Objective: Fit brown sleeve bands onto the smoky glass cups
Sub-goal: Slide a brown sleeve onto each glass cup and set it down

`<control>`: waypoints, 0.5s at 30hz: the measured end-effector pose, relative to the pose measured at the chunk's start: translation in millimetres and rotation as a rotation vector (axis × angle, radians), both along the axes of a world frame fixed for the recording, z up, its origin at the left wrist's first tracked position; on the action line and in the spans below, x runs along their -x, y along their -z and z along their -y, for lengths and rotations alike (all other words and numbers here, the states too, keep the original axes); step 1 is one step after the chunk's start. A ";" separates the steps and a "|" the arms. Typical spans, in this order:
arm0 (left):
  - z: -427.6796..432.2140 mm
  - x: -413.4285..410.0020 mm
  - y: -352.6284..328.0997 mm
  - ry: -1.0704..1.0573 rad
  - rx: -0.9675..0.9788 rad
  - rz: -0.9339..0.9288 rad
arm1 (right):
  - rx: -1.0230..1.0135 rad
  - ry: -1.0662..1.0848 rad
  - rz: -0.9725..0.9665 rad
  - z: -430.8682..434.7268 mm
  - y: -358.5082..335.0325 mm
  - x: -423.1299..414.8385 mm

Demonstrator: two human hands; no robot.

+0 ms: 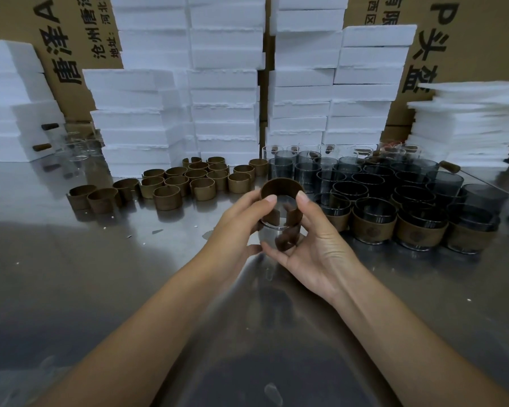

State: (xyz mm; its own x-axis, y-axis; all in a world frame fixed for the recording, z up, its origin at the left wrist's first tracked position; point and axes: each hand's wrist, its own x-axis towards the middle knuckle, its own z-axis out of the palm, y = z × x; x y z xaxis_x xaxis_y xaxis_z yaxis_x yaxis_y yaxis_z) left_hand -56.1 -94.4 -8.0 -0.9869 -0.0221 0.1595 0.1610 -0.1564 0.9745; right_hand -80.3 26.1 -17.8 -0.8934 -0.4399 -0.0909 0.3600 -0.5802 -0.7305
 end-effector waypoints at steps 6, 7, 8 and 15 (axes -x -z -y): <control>3.9 1.6 4.6 0.048 -0.099 -0.029 | 0.039 -0.007 -0.085 -1.5 0.5 1.6; 4.6 2.1 6.0 0.056 -0.116 -0.028 | 0.047 -0.012 -0.100 -2.1 0.3 1.9; 5.1 2.8 7.1 0.066 -0.128 -0.029 | 0.055 -0.015 -0.110 -2.6 0.1 2.6; 7.0 2.3 9.1 0.042 -0.057 -0.072 | 0.074 -0.011 -0.176 -2.7 3.8 6.4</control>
